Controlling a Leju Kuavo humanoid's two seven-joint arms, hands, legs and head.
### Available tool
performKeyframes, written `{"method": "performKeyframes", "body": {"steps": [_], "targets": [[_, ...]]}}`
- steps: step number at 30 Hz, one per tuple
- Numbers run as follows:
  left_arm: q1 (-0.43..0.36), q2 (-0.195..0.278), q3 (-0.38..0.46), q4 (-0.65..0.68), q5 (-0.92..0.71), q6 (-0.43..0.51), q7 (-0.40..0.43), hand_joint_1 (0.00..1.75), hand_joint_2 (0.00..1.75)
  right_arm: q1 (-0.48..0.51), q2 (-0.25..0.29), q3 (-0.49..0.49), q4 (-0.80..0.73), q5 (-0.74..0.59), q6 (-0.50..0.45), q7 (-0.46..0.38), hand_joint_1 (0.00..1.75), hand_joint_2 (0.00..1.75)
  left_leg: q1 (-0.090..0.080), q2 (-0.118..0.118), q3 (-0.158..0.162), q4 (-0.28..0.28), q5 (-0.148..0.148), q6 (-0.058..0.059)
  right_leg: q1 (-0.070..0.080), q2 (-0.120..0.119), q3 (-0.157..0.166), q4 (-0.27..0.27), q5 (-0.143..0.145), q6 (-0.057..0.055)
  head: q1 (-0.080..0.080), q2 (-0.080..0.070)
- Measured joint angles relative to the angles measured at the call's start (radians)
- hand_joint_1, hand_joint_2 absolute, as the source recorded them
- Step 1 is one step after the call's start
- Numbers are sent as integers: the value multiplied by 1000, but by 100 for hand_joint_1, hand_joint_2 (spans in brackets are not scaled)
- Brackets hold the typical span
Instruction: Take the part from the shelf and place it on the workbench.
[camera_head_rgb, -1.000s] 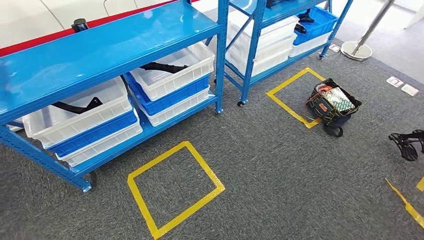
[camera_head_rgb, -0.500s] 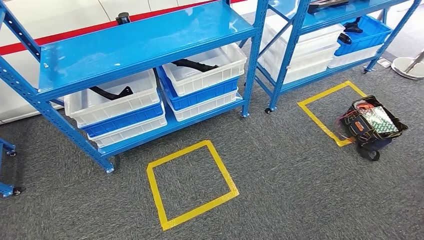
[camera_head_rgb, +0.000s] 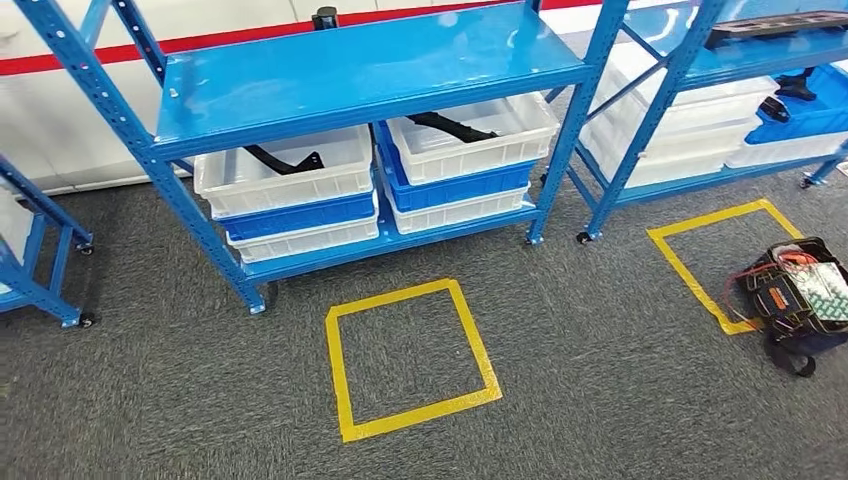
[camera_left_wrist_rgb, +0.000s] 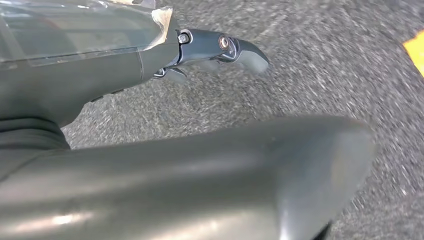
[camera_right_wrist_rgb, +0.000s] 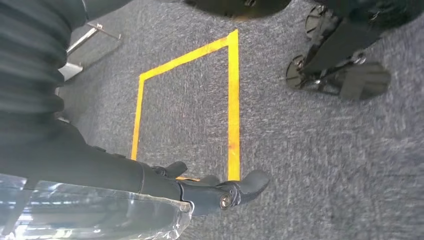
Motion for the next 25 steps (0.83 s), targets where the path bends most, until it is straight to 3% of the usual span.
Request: {"method": "performKeyframes", "body": {"steps": [2,4,5,6,9,11,13,15,17,22,25], "targets": [[-1,-1,0,0,0,0,0,0,0,1,0,0,0,0,-1,-1,0,175,9,-28,3,-12,12,4,-4,71,-45,97,-47,-2,2,0],[-3,-3,0,0,0,0,0,0,0,4,-2,0,0,0,-1,-2,0,87,12,-59,-1,-12,16,4,-5,99,-110,229,-97,-5,3,0],[-1,-4,0,0,0,0,0,0,0,6,-3,0,0,0,-2,-2,0,44,12,-72,-2,-12,17,3,-5,100,-128,262,-103,-1,2,0],[1,-5,0,0,0,0,0,0,0,7,-4,0,0,1,-5,-4,0,0,13,-83,-2,-11,18,2,-7,101,-128,256,-92,8,3,0],[4,-5,0,0,0,5,0,0,0,6,-5,0,0,6,-22,-19,0,0,16,-106,0,-3,14,-9,-15,108,-45,61,-1,40,4,0],[3,-3,0,0,-2,12,1,0,0,2,-1,1,0,7,-27,-29,0,0,12,-111,-3,5,7,-17,-21,115,-13,-18,29,35,6,0],[4,-1,0,0,-4,20,2,0,0,0,1,1,0,7,-29,-34,0,0,9,-110,-5,8,5,-3,-22,116,-11,-23,32,22,5,0],[4,0,0,0,-5,26,4,0,0,1,2,1,0,6,-29,-35,0,0,9,-109,-6,7,9,21,-20,117,-10,-24,34,19,4,0],[4,0,0,0,-7,29,5,0,0,2,3,1,0,5,-30,-35,0,0,9,-108,-5,6,10,32,-17,118,-11,-23,35,15,4,0],[3,0,0,0,-7,32,6,0,0,1,4,1,0,4,-30,-35,0,0,10,-104,-5,3,12,32,-11,119,-12,-22,34,0,4,0],[3,0,0,0,-7,32,7,0,0,1,4,1,0,4,-30,-35,0,0,11,-104,-4,1,13,18,-9,119,-13,-22,34,0,4,0]]}}
